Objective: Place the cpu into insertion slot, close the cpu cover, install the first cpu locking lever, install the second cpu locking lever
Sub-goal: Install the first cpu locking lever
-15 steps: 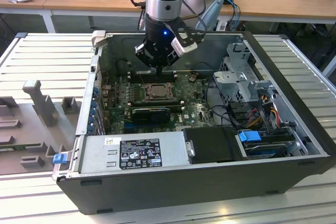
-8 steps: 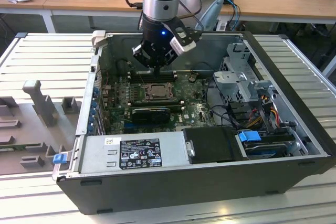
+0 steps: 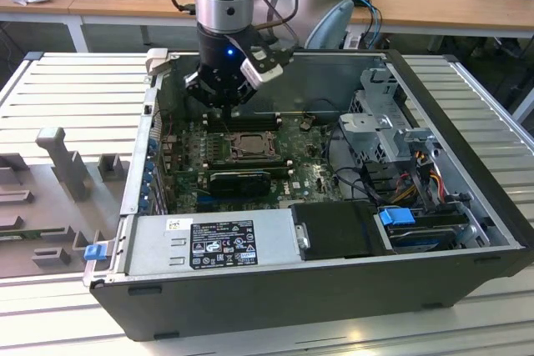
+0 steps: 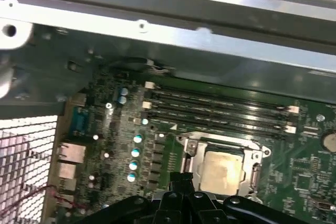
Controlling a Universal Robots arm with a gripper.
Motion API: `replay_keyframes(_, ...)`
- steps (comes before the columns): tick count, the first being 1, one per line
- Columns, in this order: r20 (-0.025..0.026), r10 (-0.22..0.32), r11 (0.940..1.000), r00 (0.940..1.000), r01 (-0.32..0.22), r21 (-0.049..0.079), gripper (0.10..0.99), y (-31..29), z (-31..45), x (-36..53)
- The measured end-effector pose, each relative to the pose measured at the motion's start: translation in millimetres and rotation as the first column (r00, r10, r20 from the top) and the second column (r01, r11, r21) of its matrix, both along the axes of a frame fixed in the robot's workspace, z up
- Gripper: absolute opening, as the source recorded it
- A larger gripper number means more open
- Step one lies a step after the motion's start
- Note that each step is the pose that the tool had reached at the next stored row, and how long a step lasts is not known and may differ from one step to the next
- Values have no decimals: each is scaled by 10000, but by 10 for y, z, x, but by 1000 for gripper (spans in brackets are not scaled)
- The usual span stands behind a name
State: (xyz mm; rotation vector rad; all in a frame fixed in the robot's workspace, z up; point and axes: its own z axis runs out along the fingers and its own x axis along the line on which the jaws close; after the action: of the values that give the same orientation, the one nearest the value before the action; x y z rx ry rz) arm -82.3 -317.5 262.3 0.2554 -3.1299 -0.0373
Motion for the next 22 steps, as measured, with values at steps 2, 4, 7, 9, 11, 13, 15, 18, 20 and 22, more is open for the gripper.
replay_keyframes(2, 1, -142, 9999, 9999, 142, 0, 106, 6, -1, -39)
replay_keyframes(4, 1, -152, 9999, 9999, 152, 22, 106, 8, -2, -119)
replay_keyframes(7, 0, -155, 9999, 9999, 155, 43, 106, 48, -8, -236)
replay_keyframes(9, 1, -153, 9999, 9999, 153, 50, 106, 101, -16, -239)
replay_keyframes(11, 0, -155, 9999, 9999, 155, 52, 106, 174, -22, -239)
replay_keyframes(13, 0, -154, 9999, 9999, 154, 52, 106, 210, -25, -238)
replay_keyframes(15, 0, -158, 9999, 9999, 158, 53, 106, 237, -32, -174)
replay_keyframes(18, 0, -193, 9998, 9998, 193, 52, 106, 250, -50, 71)
replay_keyframes(20, 0, -228, 9997, 9997, 228, 52, 106, 250, -61, 170)
replay_keyframes(22, 0, -242, 9997, 9997, 242, 53, 106, 249, -64, 191)
